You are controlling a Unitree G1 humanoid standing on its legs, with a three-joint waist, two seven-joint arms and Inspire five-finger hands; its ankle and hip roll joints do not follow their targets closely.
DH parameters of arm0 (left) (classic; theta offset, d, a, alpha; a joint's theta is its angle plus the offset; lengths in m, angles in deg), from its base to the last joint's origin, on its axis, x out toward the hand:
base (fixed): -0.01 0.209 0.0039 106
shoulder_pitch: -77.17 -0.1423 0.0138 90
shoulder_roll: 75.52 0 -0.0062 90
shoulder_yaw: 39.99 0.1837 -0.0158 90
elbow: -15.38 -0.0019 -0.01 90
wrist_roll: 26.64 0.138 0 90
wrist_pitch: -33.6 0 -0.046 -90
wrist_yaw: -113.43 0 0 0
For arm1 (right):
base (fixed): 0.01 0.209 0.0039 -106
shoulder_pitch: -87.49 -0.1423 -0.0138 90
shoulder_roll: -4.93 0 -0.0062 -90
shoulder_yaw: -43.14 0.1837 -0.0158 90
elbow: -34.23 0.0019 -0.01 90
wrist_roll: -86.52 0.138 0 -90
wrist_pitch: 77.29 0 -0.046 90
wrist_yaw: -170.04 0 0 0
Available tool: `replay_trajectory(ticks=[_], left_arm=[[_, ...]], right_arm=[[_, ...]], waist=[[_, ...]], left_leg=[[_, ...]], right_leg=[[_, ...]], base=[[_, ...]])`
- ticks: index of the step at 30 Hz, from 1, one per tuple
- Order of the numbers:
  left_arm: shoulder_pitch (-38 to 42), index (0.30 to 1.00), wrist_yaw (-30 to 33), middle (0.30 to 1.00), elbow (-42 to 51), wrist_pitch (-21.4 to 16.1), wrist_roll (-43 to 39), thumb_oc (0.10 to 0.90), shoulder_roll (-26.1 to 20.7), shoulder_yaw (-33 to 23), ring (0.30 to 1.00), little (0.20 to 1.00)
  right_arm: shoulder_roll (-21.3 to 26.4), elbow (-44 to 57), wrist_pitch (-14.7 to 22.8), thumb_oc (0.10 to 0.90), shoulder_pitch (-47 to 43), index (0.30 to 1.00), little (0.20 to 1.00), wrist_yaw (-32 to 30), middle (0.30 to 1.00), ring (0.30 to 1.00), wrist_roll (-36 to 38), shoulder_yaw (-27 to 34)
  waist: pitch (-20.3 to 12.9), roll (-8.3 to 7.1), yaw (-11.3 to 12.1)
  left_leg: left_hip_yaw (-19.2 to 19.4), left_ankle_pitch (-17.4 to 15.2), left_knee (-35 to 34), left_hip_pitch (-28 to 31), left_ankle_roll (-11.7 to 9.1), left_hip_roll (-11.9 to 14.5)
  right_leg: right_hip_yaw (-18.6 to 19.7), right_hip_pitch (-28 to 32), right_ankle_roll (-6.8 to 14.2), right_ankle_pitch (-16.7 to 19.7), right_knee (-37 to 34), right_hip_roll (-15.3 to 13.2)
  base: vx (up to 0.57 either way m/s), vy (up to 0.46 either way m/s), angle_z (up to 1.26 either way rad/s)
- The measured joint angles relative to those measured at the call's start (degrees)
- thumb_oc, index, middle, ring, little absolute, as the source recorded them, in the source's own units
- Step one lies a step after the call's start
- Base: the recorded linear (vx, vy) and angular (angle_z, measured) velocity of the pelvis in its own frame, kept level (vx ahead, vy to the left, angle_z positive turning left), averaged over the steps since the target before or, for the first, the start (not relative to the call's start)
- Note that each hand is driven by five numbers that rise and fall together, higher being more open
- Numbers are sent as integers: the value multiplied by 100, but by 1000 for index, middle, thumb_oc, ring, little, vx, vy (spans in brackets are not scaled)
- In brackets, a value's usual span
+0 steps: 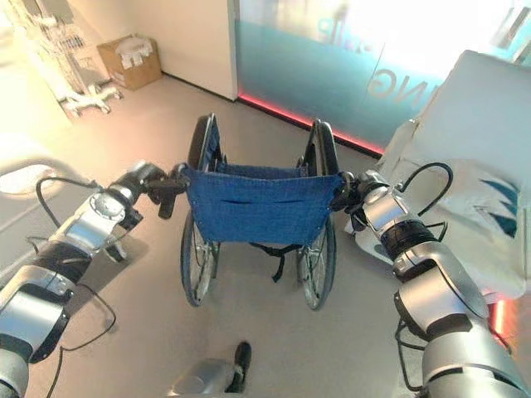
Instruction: Push the wheelchair next to the bed
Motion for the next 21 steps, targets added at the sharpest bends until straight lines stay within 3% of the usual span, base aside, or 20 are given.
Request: replay_trajectory(ticks=[1, 3, 5, 7, 8, 9, 10, 11, 15, 16, 17, 18, 19, 21], left_arm=[[40, 300, 32, 300, -52, -2, -36, 400, 35, 47, 300, 300], [79, 300, 97, 300, -188, -34, -104, 400, 98, 78, 300, 300], [115, 300, 120, 300, -318, -60, -112, 400, 147, 127, 300, 300], [101, 300, 146, 300, -416, -120, -121, 400, 205, 154, 300, 300], [103, 300, 123, 300, -429, -134, -147, 400, 192, 170, 300, 300], [110, 300, 118, 300, -424, -149, -153, 400, 165, 201, 300, 300], [131, 300, 101, 300, -406, -162, -164, 400, 133, 193, 300, 300], [101, 300, 95, 300, -384, -170, -206, 400, 133, 168, 300, 300], [-27, 300, 144, 300, -103, -172, -205, 400, 102, -16, 300, 300], [-30, 300, 174, 300, -28, -175, -212, 400, 94, -72, 300, 300], [-15, 300, 201, 300, -13, -174, -238, 400, 100, -87, 300, 300], [2, 300, 212, 300, -12, -162, -270, 400, 143, -95, 300, 300], [-3, 300, 231, 300, -20, -152, -273, 400, 220, -151, 300, 300], [-90, 300, 252, 300, 64, -122, -252, 400, 285, -211, 300, 300]], right_arm=[[32, 2, 0, 400, 4, 300, 300, 28, 300, 300, 15, 21], [36, 2, 28, 400, 10, 300, 300, 34, 300, 300, 15, 23], [68, 21, 91, 400, 21, 300, 300, 35, 300, 300, 22, 54], [213, 254, 105, 400, 134, 300, 300, 45, 300, 300, 39, 95], [222, 288, 104, 400, 140, 300, 300, 45, 300, 300, 40, 105], [228, 350, 98, 400, 189, 300, 300, 48, 300, 300, 47, 111], [257, 423, 85, 400, 243, 300, 300, 51, 300, 300, 92, 184], [280, 438, 27, 400, 246, 300, 300, 65, 300, 300, 152, 203], [361, 542, -129, 400, 184, 300, 300, 70, 300, 300, 241, 224], [404, 584, -128, 400, 107, 300, 300, 71, 300, 300, 238, 231], [435, 584, -128, 400, 10, 300, 300, 71, 300, 300, 223, 224], [500, 587, -128, 400, -114, 300, 300, 80, 300, 300, 196, 186], [574, 588, -127, 400, -174, 300, 300, 143, 300, 300, 180, 151], [662, 585, -127, 400, -176, 300, 300, 266, 300, 300, 147, 51]], waist=[[-7, -8, -37], [19, 62, -49], [179, 322, -152], [276, 457, -233], [287, 449, -311], [338, 321, -441], [389, 191, -602], [402, 36, -612], [352, -200, -653], [326, -279, -679], [337, -211, -704], [326, -89, -744], [319, 29, -763], [267, 132, -737]], left_leg=[[-218, 9, -111, 132, 6, -105], [-673, 6, -252, 383, 8, -158], [-1252, -109, -248, 727, -39, -95], [-1594, -350, -94, 887, -228, -124], [-1672, -431, -97, 936, -297, -147], [-1480, -700, 10, 925, -536, -176], [-1088, -920, 173, 915, -294, -133], [-1196, -911, 297, 974, -104, -269], [-1643, -1225, 457, 1002, -315, -282], [-1801, -1280, 481, 990, -434, -262], [-1906, -1331, 499, 958, -512, -186], [-1880, -1433, 477, 944, -675, 38], [-1684, -1562, 367, 1037, -829, 396], [-987, -1512, 336, 1139, -919, 1067]], right_leg=[[86, -210, 0, -3, 445, -123], [122, -454, -42, -26, 513, -210], [-7, -830, -34, 11, -12, -195], [8, -1274, 140, 262, -658, -236], [22, -1410, 232, 422, -970, -310], [44, -1505, 397, 734, -1630, -562], [67, -1435, 628, 1101, -2434, -840], [84, -1409, 728, 1368, -2969, -1096], [459, -1319, 660, 1559, -2831, -1091], [516, -1107, 585, 1767, -2909, -1016], [466, -1105, 574, 1919, -2889, -960], [341, -1087, 346, 2098, -2799, -832], [116, -1076, 59, 2081, -2591, -703], [-227, -993, -193, 1783, -2411, -512]], base=[[300, -137, 8], [250, -159, -6], [254, -243, 3], [372, -305, 23], [428, -314, 51], [286, -192, 87], [417, -346, 94], [323, -317, 75], [288, -310, 63], [262, -219, 59], [479, -392, 79], [468, -383, 76], [436, -356, 74], [281, -258, 59]])
